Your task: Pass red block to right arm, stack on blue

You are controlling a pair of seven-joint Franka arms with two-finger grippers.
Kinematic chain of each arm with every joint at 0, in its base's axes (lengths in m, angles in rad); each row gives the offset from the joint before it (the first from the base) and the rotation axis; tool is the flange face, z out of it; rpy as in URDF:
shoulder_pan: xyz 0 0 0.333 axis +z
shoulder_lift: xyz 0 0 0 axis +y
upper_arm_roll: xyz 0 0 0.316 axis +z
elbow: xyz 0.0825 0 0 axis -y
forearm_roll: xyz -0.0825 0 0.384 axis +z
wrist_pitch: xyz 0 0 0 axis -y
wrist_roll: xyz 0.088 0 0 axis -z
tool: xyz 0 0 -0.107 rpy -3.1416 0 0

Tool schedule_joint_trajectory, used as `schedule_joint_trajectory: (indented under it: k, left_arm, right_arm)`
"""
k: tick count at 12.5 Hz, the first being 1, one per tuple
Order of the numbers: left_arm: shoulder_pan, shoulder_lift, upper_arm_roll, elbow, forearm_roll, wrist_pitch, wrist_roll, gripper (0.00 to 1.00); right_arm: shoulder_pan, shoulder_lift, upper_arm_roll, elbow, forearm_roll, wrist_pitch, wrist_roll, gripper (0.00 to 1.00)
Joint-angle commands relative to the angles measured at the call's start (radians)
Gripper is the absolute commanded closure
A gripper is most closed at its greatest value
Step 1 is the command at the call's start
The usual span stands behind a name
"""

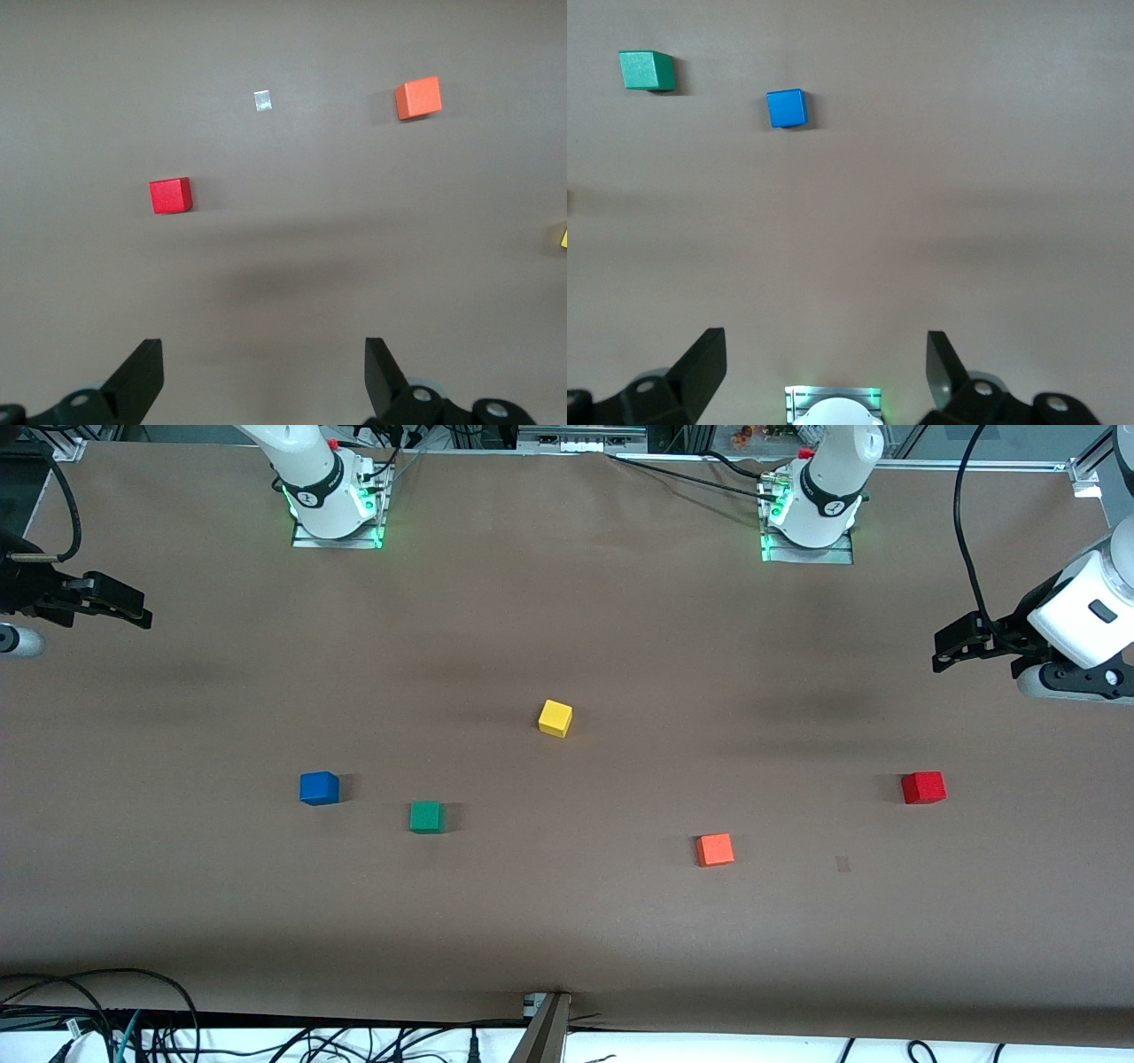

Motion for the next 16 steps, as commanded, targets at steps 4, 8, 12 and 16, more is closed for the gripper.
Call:
schedule_joint_trajectory:
  k: [4, 8, 12, 16]
  left_arm:
    - [-0.002, 0.014, -0.001, 0.023, 0.002, -0.019, 0.005, 0.00]
    - [0.002, 0.013, -0.001, 0.023, 0.002, -0.046, 0.005, 0.00]
    - [0.010, 0.045, 0.005, 0.017, 0.046, -0.090, 0.007, 0.00]
    - [0.024, 0.109, 0.013, -0.011, 0.097, -0.150, 0.014, 0.00]
  right_arm:
    - [-0.008, 0.010, 0.003, 0.022, -0.010, -0.005, -0.018, 0.00]
    - [-0.007, 0.010, 0.003, 0.022, -0.010, -0.003, -0.020, 0.00]
    - [-0.008, 0.011, 0.003, 0.024, -0.010, -0.003, -0.020, 0.00]
    - [-0.008, 0.011, 0.003, 0.024, -0.009, -0.003, -0.020, 0.00]
